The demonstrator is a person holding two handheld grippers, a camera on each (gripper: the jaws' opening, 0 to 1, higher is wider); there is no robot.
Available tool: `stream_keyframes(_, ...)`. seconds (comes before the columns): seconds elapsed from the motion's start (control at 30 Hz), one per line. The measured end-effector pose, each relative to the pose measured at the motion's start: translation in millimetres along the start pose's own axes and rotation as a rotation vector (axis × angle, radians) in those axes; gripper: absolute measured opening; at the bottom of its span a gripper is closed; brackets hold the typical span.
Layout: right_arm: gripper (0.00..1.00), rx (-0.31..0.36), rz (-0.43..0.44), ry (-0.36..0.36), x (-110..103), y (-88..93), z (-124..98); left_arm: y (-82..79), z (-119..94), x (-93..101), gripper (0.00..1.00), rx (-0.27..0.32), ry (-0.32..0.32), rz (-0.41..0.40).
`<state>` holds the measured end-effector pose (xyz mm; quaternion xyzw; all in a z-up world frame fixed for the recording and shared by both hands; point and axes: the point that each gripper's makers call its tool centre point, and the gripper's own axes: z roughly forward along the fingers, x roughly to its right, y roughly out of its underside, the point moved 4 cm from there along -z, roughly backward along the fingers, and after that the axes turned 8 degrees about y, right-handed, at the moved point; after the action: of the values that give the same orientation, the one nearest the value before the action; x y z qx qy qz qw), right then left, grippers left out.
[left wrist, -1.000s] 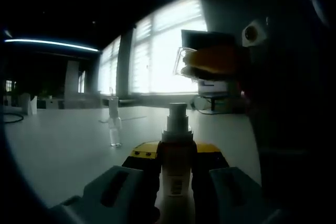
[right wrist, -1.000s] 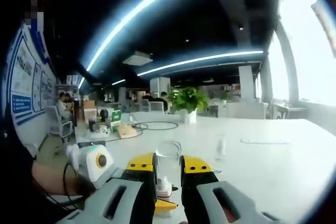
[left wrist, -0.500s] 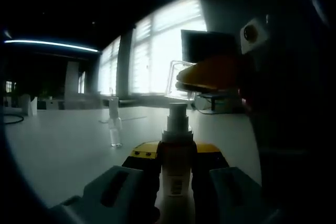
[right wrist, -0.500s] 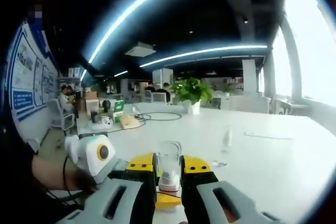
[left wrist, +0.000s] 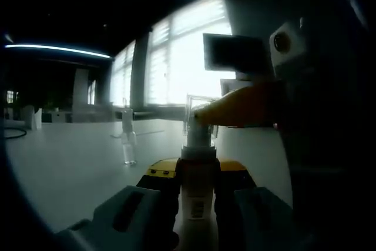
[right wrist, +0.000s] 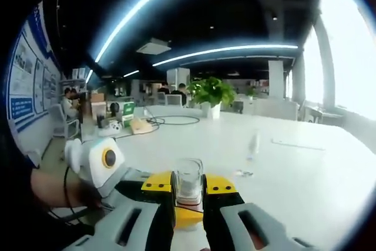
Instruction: Clamp pump bottle remove cover press pump head put on cover
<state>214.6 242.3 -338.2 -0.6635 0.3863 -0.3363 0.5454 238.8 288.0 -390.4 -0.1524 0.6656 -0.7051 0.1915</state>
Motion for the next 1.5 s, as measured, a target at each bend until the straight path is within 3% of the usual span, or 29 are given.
stream_keyframes(0.43,0.12,0.010,-0.007,0.040,-1.8,3.6,-1.9,0.5,-0.3,-0.7,0.13,-0.001,-0.002,-0.002)
stream_keyframes(1.0,0.13,0.054,-0.012,0.021,-0.7,4.6,-2.1,0.6,0.3,0.3,0.13,-0.002,0.000,0.000)
stream_keyframes(1.17,0.23,0.075,0.021,-0.011,-3.0,4.4,-2.8,0.6,0.2,-0.3,0.13,-0.003,-0.001,-0.001)
stream_keyframes(1.5,0.28,0.082,-0.012,0.008,2.8,5.0,-0.1,0.9,0.0,-1.5,0.13,-0.003,-0.001,0.000)
